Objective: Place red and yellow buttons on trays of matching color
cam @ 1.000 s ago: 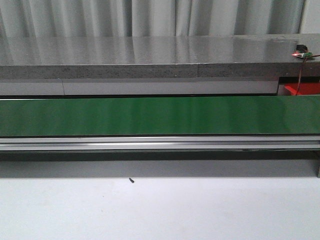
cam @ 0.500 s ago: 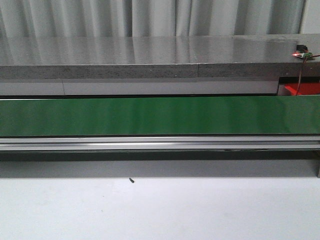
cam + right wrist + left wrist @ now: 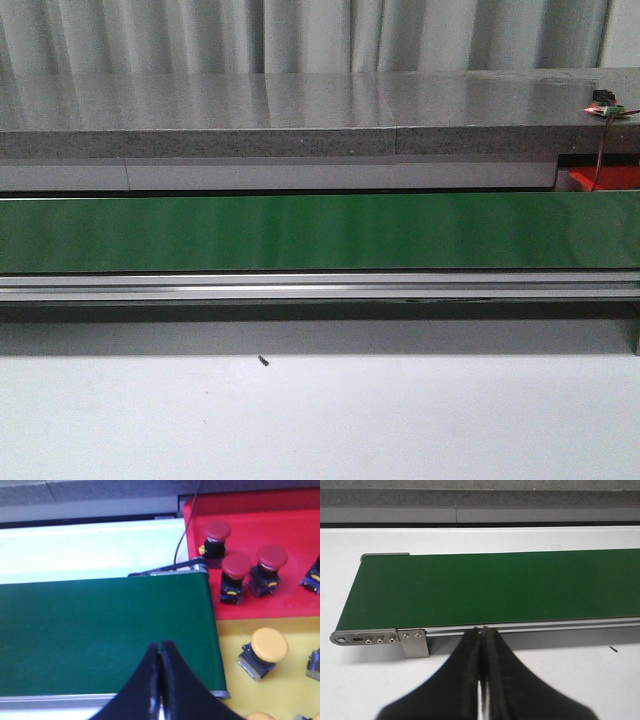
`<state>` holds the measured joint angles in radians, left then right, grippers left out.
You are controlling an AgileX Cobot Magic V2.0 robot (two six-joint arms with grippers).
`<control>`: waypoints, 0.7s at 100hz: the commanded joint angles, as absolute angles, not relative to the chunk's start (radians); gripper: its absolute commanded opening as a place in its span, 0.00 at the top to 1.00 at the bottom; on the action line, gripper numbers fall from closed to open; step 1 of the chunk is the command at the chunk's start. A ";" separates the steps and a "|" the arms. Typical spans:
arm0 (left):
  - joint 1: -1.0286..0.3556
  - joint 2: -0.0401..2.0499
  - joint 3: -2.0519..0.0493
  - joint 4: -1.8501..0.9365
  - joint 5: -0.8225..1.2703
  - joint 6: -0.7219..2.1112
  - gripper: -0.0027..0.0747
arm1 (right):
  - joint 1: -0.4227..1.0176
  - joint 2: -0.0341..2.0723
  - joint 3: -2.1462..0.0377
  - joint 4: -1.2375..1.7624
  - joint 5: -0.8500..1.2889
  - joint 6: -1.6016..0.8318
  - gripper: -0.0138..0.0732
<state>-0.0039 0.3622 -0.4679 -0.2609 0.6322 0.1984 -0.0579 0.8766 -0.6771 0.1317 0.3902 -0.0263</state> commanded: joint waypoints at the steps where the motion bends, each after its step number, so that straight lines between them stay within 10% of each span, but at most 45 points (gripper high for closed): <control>1: -0.014 0.368 -0.494 -0.280 0.564 0.198 0.99 | -0.035 0.819 -0.676 0.123 0.282 -0.037 0.98; 70: -0.014 0.368 -0.494 -0.280 0.564 0.198 0.99 | -0.033 0.435 -0.439 0.077 0.166 -0.037 0.98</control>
<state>-0.0039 0.3622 -0.4679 -0.2609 0.6322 0.1984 -0.0340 0.4729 -0.4388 0.0895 0.2838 -0.0278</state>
